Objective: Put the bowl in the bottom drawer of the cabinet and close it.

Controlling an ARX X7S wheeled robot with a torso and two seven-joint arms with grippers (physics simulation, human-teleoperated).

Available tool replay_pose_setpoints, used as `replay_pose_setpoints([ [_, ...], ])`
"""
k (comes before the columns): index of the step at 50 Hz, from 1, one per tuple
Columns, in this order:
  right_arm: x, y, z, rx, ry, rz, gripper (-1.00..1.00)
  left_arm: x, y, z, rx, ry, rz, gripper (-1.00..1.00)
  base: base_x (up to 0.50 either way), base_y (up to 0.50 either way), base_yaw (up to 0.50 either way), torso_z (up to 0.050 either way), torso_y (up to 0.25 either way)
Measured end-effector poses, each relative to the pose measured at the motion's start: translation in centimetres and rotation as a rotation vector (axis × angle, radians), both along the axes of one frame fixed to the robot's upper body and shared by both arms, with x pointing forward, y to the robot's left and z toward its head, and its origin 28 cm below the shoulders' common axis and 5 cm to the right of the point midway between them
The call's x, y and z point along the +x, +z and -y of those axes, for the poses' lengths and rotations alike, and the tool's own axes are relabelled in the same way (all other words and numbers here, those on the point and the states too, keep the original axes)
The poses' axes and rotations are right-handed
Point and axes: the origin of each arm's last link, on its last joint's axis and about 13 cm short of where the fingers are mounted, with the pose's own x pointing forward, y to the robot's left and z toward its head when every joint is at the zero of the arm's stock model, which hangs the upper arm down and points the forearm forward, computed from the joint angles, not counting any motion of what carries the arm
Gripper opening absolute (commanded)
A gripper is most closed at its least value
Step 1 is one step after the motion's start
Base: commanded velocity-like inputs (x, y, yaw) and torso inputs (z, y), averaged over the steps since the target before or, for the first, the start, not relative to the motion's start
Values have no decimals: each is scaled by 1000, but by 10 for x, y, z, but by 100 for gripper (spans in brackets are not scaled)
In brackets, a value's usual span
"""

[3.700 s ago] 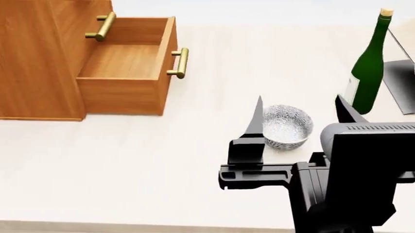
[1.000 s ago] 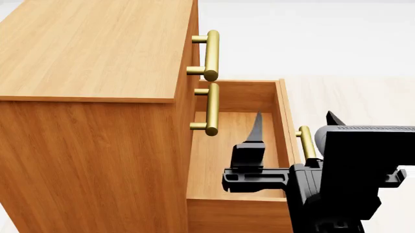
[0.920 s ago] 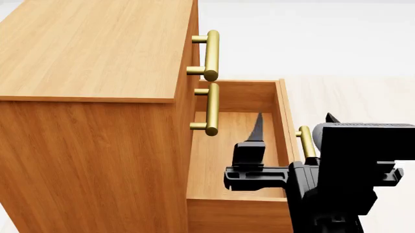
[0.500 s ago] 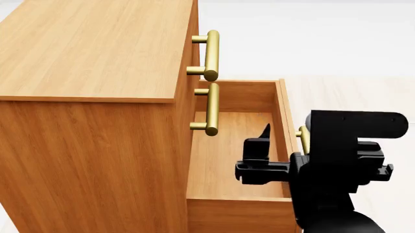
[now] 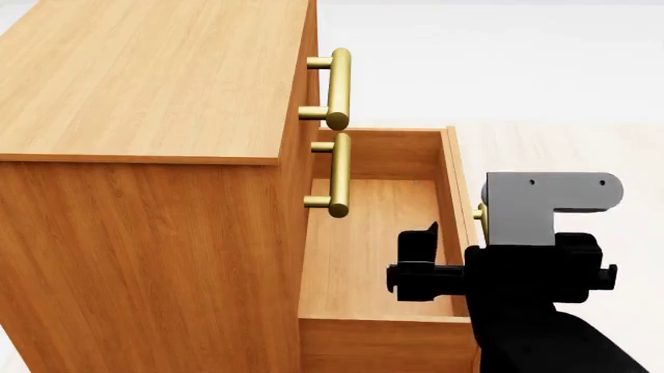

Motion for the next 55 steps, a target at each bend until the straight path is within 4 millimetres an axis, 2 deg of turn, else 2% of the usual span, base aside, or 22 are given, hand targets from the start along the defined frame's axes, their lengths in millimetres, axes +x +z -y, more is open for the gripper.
replay_pose_setpoints([
  [25,11,-17,6,3,-5,-129,100,1,0,1,-1,1,1,100,0,0,0,0,0],
  [55,27,-20,13,13,-16,-198,100,0,1,0,-3,1,1,100,0,0,0,0,0],
])
